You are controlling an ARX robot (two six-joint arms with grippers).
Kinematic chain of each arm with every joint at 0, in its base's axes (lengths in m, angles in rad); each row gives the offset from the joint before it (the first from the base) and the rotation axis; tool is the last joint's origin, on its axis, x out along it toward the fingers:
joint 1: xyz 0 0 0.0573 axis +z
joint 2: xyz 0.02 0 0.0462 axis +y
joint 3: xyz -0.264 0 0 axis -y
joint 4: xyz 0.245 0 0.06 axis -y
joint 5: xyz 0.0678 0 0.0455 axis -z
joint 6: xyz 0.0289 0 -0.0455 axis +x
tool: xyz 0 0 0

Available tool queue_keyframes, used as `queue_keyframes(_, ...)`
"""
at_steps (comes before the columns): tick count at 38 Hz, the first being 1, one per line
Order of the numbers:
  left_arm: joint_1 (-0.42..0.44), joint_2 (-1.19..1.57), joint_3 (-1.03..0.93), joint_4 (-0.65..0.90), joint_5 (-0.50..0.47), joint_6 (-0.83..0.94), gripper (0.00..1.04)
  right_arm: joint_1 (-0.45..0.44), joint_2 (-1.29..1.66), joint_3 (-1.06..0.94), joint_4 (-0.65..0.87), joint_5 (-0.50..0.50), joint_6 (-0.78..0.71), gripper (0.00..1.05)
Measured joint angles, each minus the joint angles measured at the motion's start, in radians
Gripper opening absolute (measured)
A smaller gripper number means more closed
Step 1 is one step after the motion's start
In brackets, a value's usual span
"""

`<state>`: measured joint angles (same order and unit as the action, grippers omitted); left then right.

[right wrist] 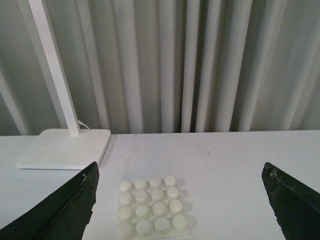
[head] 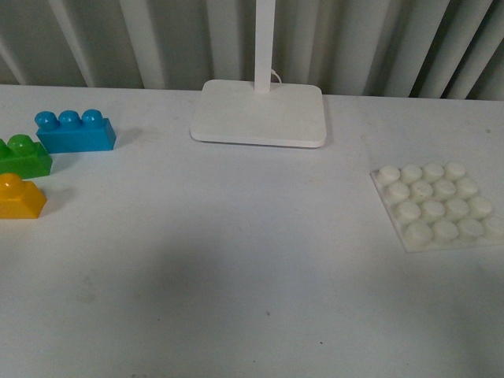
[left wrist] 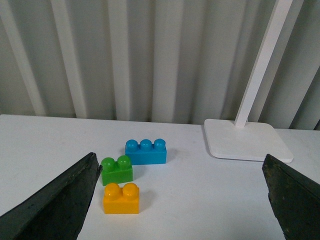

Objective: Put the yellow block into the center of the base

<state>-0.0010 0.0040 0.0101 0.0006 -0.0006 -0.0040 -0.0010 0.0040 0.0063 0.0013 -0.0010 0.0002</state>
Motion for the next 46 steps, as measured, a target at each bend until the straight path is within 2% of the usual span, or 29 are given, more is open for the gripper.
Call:
queue_keyframes(23,0.0,0.0,0.0,0.0,0.0,0.0,0.98,0.0,0.0,0.0,0.0,0.0,0.0,0.95)
queue_keyframes(24,0.0,0.0,0.0,0.0,0.0,0.0,0.98,-0.02,0.025,0.019,-0.051,-0.063,0.001,0.95)
queue_keyframes(25,0.0,0.0,0.0,0.0,-0.001,0.0,0.98,-0.081,0.115,0.079,-0.177,-0.204,-0.008,0.95)
queue_keyframes(26,0.0,0.0,0.0,0.0,0.001,0.0,0.98,-0.138,0.211,0.124,-0.234,-0.304,-0.023,0.95)
queue_keyframes(28,0.0,0.0,0.0,0.0,0.001,0.0,0.98,-0.264,0.436,0.195,-0.189,-0.449,-0.058,0.95)
queue_keyframes(29,0.0,0.0,0.0,0.0,0.0,0.0,0.98,-0.311,0.531,0.223,-0.14,-0.486,-0.069,0.95)
queue_keyframes(32,0.0,0.0,0.0,0.0,0.0,0.0,0.98,-0.387,0.797,0.304,0.035,-0.499,-0.105,0.95)
queue_keyframes(37,0.0,0.0,0.0,0.0,0.0,0.0,0.98,-0.389,1.254,0.436,0.299,-0.463,-0.204,0.95)
queue_keyframes(43,0.0,0.0,0.0,0.0,0.0,0.0,0.98,-0.315,1.699,0.606,0.347,-0.456,-0.241,0.95)
queue_keyframes(46,0.0,0.0,0.0,0.0,0.0,0.0,0.98,-0.273,1.817,0.661,0.355,-0.433,-0.24,0.95)
